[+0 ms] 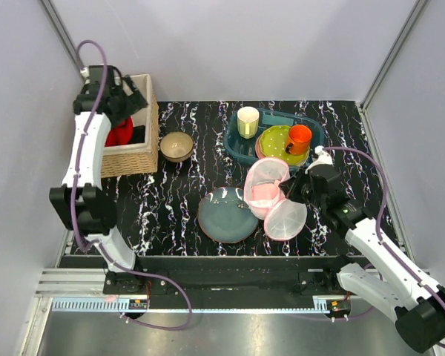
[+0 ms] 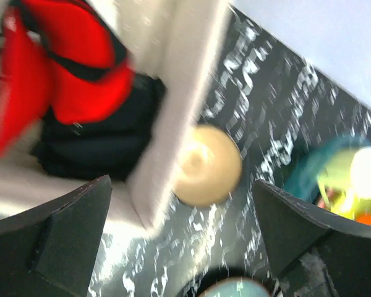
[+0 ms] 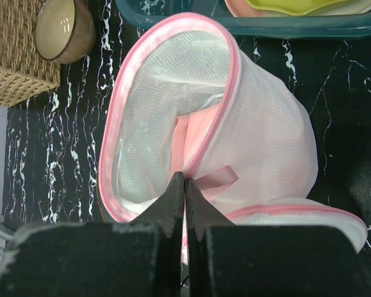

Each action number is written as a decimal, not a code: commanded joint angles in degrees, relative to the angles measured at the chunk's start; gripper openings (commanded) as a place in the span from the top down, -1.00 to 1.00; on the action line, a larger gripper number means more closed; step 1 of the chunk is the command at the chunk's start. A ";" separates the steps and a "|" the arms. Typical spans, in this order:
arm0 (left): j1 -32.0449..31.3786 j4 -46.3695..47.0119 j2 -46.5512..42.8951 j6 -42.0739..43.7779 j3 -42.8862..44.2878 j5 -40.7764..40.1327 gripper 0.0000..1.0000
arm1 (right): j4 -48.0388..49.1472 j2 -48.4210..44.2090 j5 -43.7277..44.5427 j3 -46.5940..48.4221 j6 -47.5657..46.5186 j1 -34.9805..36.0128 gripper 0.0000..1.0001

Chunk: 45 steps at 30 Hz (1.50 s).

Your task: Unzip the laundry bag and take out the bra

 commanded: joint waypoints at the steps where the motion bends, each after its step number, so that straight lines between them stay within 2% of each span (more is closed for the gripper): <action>1: -12.58 -0.39 -15.71 1.55 -7.53 -4.84 -0.98 | 3.90 1.81 -1.45 0.92 -0.17 -0.13 1.00; 3: -17.25 2.86 -18.99 1.28 -12.83 -2.37 -0.97 | 4.60 1.81 -1.54 0.93 0.09 -0.04 1.00; 4: -21.28 4.18 -20.57 0.93 -14.42 -2.10 -0.92 | 4.69 1.81 -1.45 0.93 0.18 -0.22 1.00; 7: -26.40 6.90 -21.55 -0.12 -20.82 4.82 -0.73 | 4.52 2.07 -2.94 1.45 0.09 -0.13 1.00; 9: -30.61 11.02 -21.38 -0.91 -23.65 12.11 -0.64 | 4.52 1.99 -2.95 1.19 0.18 -0.13 1.00; 11: -33.61 14.20 -19.80 -3.53 -27.42 19.21 -0.45 | 4.17 1.46 -2.51 0.84 0.27 -0.22 1.00; 14: -38.79 20.17 -16.91 -7.49 -30.68 24.78 -0.31 | 3.55 0.32 -1.89 -0.04 0.88 -0.13 1.00; 17: -44.24 23.61 -13.31 -9.17 -30.35 26.63 -0.30 | 2.33 -2.14 -1.89 -1.79 1.76 -0.13 1.00; 21: -50.48 23.97 -8.04 -9.62 -25.61 27.08 -0.29 | -0.31 -5.48 -0.22 -3.99 2.29 -0.13 1.00; 24: -52.60 25.80 -6.35 -10.58 -24.19 25.15 -0.19 | -2.16 -7.59 0.22 -5.22 2.55 -0.13 1.00; 33: -53.66 27.05 2.25 -11.64 -19.45 23.83 -0.17 | -5.41 -12.95 1.62 -6.98 2.55 -0.13 1.00; 40: -54.01 29.15 10.08 -14.45 -14.44 28.48 -0.18 | -9.19 -16.82 3.20 -7.51 2.90 -0.13 1.00; 45: -55.15 24.24 15.36 -12.08 -10.66 27.70 -0.18 | -14.02 -20.07 4.52 -8.48 4.66 -0.13 1.00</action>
